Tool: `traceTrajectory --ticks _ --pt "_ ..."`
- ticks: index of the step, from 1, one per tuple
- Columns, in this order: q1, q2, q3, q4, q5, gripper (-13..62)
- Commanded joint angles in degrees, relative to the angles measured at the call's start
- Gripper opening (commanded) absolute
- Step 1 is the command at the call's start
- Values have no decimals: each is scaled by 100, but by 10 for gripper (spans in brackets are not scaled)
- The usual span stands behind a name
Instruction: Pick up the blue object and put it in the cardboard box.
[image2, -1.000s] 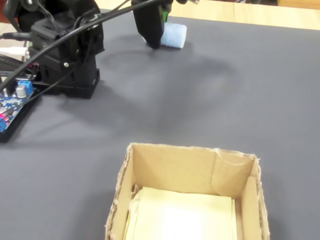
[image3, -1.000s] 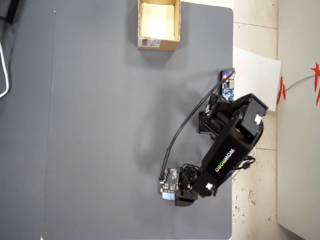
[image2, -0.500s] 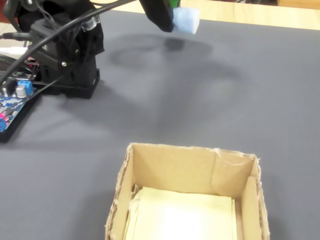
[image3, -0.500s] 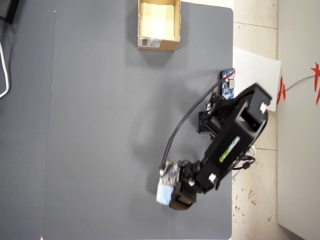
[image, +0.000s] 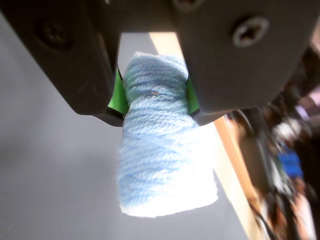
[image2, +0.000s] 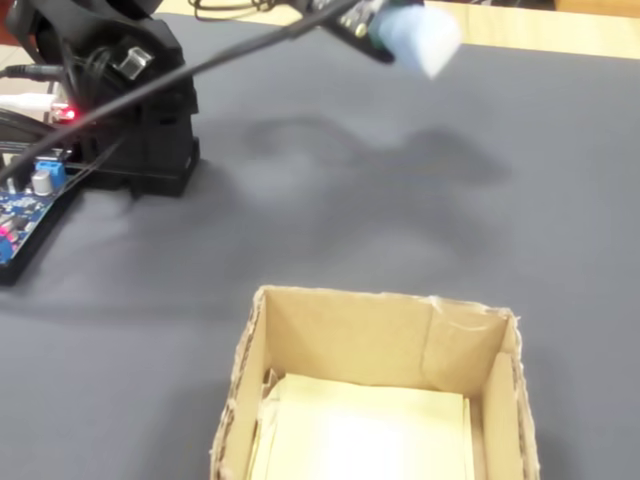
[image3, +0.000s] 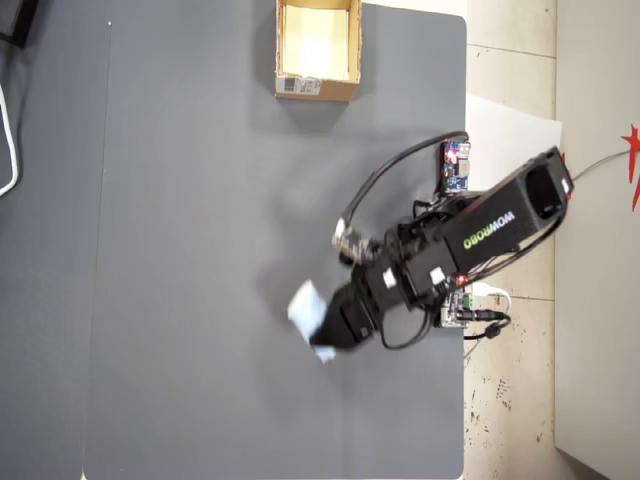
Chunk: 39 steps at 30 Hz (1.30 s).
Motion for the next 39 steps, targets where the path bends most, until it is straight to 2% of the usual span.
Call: traceTrajectory --ticks 1,10,15,17,22,24,32,36,39 --pt "352 448 -158 -677 -141 -35" --pt "2118 519 -483 -940 -1195 -34" --pt "3296 492 -589 -993 -1837 -34" --pt "4104 475 -589 -1046 -2206 -34" --pt "4975 422 -703 -923 -2470 -34" --pt "5581 26 -1230 -624 -2663 -34" --pt "6398 -809 -2013 -308 -2742 -34" --pt "7207 -2382 -3296 -79 -2716 -34" --pt "7436 -2936 -3691 -53 -2707 -34"
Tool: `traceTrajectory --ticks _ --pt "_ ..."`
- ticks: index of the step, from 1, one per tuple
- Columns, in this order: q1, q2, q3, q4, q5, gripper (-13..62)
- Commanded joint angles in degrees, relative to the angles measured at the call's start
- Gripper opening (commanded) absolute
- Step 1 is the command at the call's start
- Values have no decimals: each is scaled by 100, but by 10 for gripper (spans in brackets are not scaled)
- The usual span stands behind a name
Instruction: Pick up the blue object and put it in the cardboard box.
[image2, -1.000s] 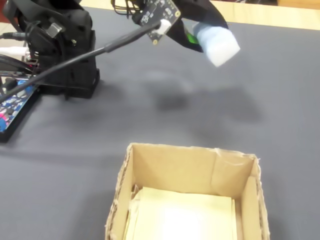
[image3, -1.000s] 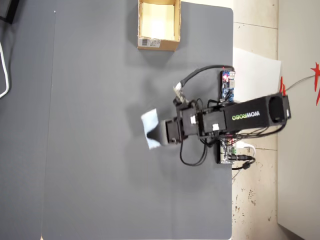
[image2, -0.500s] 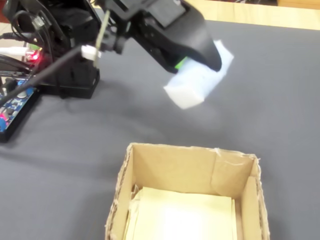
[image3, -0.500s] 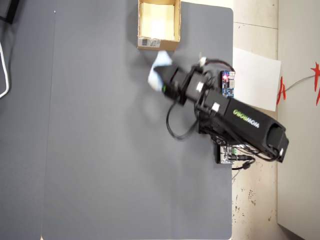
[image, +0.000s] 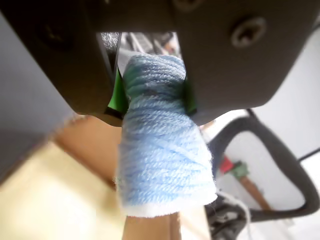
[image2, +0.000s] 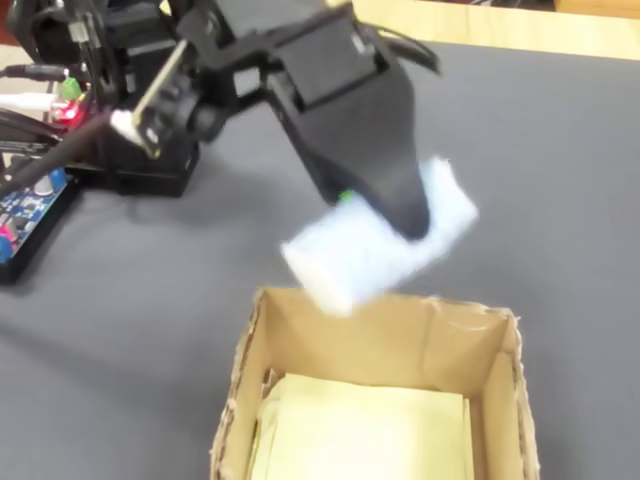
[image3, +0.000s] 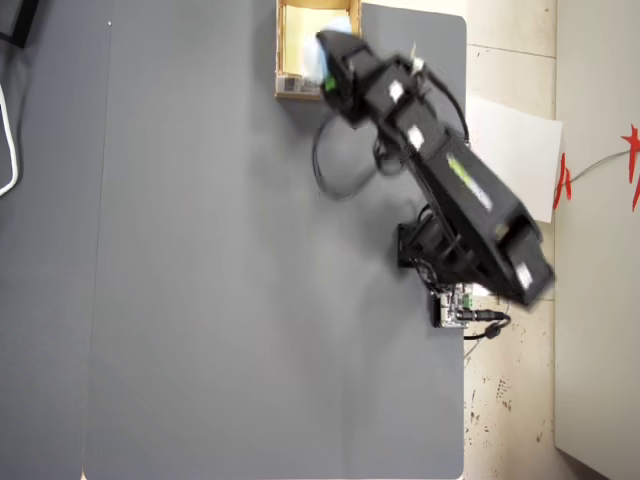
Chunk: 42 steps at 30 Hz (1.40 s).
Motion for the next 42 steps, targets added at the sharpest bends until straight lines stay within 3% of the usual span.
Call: traceTrajectory --ticks 1,4,6,9,12,22,42 --pt "62 -9 -457 -70 35 -34" --pt "308 -422 -659 -26 220 -19" --pt "308 -475 -694 404 580 134" --pt "316 -483 -747 773 809 267" --pt "308 -439 -747 633 967 323" --pt "-202 167 -501 -62 1802 324" --pt "-3524 3129 2663 -1143 2487 342"
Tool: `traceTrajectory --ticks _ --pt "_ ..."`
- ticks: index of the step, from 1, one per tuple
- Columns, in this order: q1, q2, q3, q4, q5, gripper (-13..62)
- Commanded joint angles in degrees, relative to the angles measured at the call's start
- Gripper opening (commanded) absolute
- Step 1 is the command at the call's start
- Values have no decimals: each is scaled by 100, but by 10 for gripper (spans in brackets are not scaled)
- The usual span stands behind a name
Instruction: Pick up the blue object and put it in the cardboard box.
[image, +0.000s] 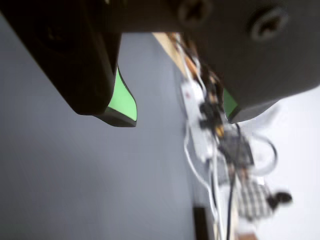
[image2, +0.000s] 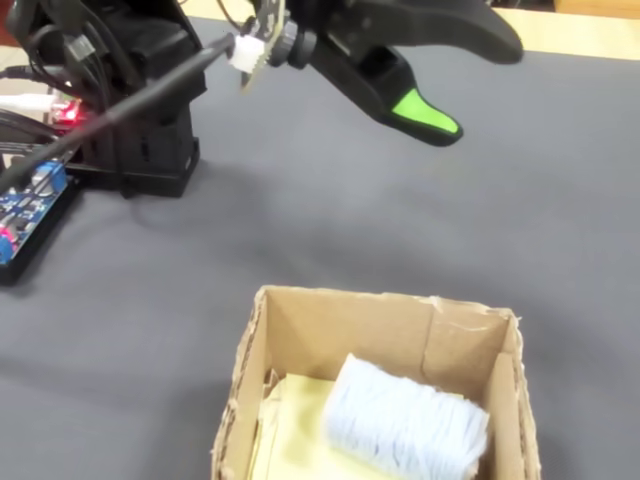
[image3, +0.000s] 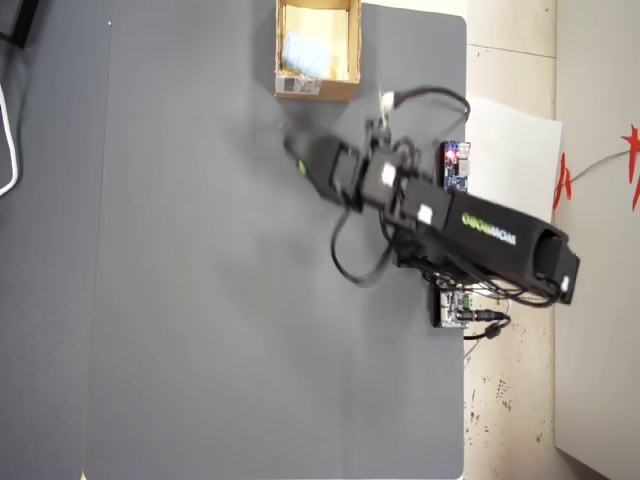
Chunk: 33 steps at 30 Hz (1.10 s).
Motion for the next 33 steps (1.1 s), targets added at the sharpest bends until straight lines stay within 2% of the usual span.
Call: traceTrajectory --ticks 1,12,18,33 --pt "-255 334 -35 -536 246 342" --pt "-1397 650 932 369 246 342" --pt "-1485 650 1687 352 255 342" --pt "-1503 677 3401 -1090 229 342"
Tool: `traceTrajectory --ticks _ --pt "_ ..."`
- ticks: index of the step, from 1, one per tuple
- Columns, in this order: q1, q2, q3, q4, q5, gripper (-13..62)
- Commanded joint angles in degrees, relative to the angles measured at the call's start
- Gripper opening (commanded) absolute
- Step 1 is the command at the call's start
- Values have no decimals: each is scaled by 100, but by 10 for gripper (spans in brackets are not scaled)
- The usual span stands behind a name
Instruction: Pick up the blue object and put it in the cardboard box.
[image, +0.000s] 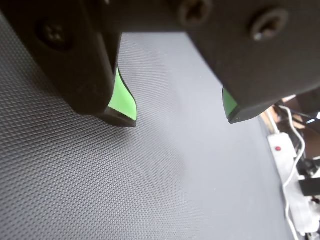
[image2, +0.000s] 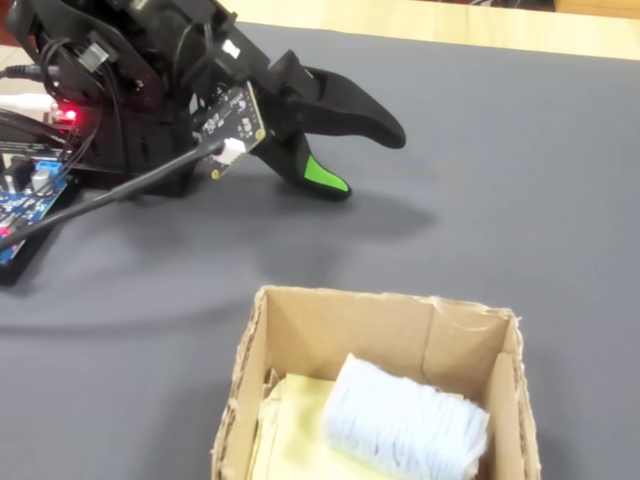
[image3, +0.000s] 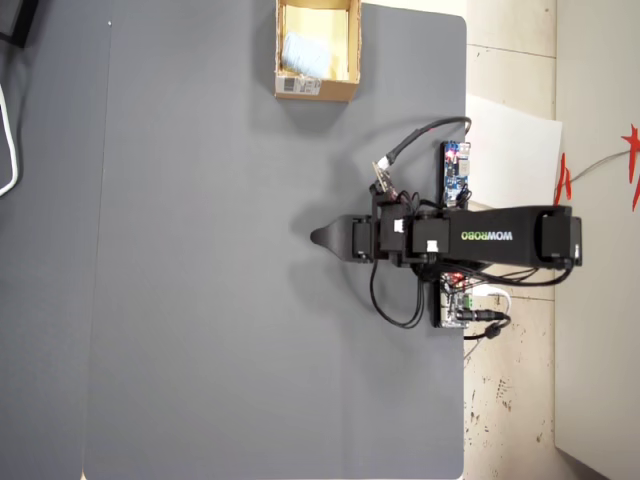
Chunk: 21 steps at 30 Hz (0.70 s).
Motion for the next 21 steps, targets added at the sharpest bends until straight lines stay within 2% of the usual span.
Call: traceTrajectory --ticks 1,21 --pt "0 527 246 141 105 342" --pt "35 527 211 255 62 342"
